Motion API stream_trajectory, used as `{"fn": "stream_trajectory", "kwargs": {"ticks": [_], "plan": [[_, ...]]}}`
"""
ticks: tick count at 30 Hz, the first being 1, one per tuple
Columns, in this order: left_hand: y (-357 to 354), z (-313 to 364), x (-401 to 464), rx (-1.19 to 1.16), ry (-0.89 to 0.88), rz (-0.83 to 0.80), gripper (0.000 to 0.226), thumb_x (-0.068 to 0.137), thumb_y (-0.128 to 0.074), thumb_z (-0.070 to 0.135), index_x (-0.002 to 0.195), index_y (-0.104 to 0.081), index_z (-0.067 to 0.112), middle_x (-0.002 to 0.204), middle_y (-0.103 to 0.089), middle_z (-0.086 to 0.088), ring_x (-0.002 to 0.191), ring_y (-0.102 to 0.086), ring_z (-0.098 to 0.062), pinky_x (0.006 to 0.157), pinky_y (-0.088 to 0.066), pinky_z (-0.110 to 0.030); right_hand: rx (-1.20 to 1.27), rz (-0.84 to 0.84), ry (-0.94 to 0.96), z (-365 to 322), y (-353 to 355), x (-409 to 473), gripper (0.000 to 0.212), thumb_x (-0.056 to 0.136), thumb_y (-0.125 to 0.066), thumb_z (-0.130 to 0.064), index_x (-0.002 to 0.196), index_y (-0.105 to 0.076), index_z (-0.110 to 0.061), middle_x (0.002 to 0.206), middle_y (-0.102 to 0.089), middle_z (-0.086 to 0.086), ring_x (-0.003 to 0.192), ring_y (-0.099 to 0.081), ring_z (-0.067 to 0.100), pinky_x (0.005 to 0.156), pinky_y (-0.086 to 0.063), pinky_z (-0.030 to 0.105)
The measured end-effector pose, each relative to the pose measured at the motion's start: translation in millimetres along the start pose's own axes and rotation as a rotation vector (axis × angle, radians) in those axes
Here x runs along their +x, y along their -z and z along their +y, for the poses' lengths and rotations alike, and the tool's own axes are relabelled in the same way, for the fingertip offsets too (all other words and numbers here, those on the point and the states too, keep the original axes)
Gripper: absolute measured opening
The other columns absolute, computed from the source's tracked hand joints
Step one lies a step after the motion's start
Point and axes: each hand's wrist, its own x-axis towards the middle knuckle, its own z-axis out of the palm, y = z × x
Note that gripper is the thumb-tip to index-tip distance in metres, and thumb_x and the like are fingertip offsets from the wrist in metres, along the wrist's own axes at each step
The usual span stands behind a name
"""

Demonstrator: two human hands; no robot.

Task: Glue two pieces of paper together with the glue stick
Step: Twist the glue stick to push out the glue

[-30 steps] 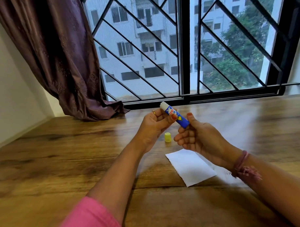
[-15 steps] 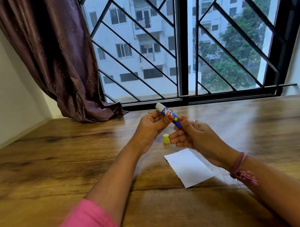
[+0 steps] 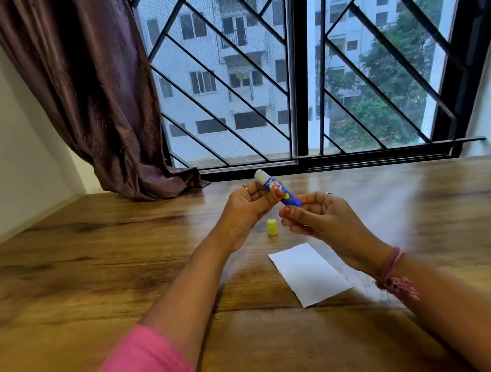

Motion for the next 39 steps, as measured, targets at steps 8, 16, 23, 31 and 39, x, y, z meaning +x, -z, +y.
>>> {"fn": "stream_trajectory", "kwargs": {"ticks": [8, 16, 23, 31, 39], "plan": [[1.4, -0.7, -0.3, -0.015, 0.002, 0.001, 0.025, 0.073, -0.071, 0.019, 0.097, -0.07, 0.015, 0.095, -0.074, -0.001, 0.096, -0.067, -0.012, 0.08, -0.051, -0.018, 0.018, -0.062, -0.04, 3.4, 1.0, 1.9, 0.022, 0.089, -0.056, -0.019, 0.104, -0.061, -0.004, 0.091, -0.074, 0.017, 0.078, -0.072, 0.018, 0.067, -0.058, 0.022], [0.1, -3.8, -1.2, 0.063, 0.028, 0.009, 0.031, 0.071, -0.072, 0.024, 0.101, -0.068, 0.017, 0.1, -0.074, -0.003, 0.103, -0.067, -0.019, 0.084, -0.054, -0.024, -0.103, 0.002, 0.084, 4.2, 1.7, 3.0, 0.058, 0.069, -0.077, -0.02, 0.121, -0.052, -0.015, 0.11, -0.067, 0.009, 0.094, -0.07, 0.019, 0.076, -0.057, 0.024], [-4.3, -6.5, -0.7, 0.044, 0.067, 0.003, 0.036, 0.067, -0.078, 0.029, 0.099, -0.07, 0.014, 0.1, -0.073, -0.011, 0.099, -0.068, -0.023, 0.084, -0.055, -0.028, -0.107, 0.005, 0.166, 6.8, 1.8, 2.9, 0.05, 0.071, -0.075, -0.019, 0.117, -0.056, -0.02, 0.093, -0.071, 0.014, 0.083, -0.072, 0.022, 0.071, -0.058, 0.025], [-2.6, -4.4, -1.1, 0.138, 0.079, -0.004, 0.026, 0.07, -0.077, 0.034, 0.093, -0.075, 0.022, 0.09, -0.074, 0.001, 0.088, -0.068, -0.011, 0.078, -0.055, -0.027, 0.083, 0.049, 0.141, 9.6, 5.6, 6.6, 0.036, 0.08, -0.067, -0.019, 0.115, -0.065, -0.015, 0.096, -0.074, 0.013, 0.083, -0.071, 0.02, 0.074, -0.058, 0.025], [12.3, 1.9, -12.7, 0.815, 0.179, -0.232, 0.027, 0.078, -0.075, 0.037, 0.102, -0.071, 0.024, 0.076, -0.069, -0.004, 0.072, -0.056, -0.012, 0.067, -0.048, -0.03, 0.484, 0.166, -0.094, 6.7, 22.9, 14.9, 0.017, 0.088, -0.06, -0.012, 0.099, -0.068, -0.002, 0.074, -0.07, 0.007, 0.07, -0.069, 0.015, 0.069, -0.058, 0.025]]}}
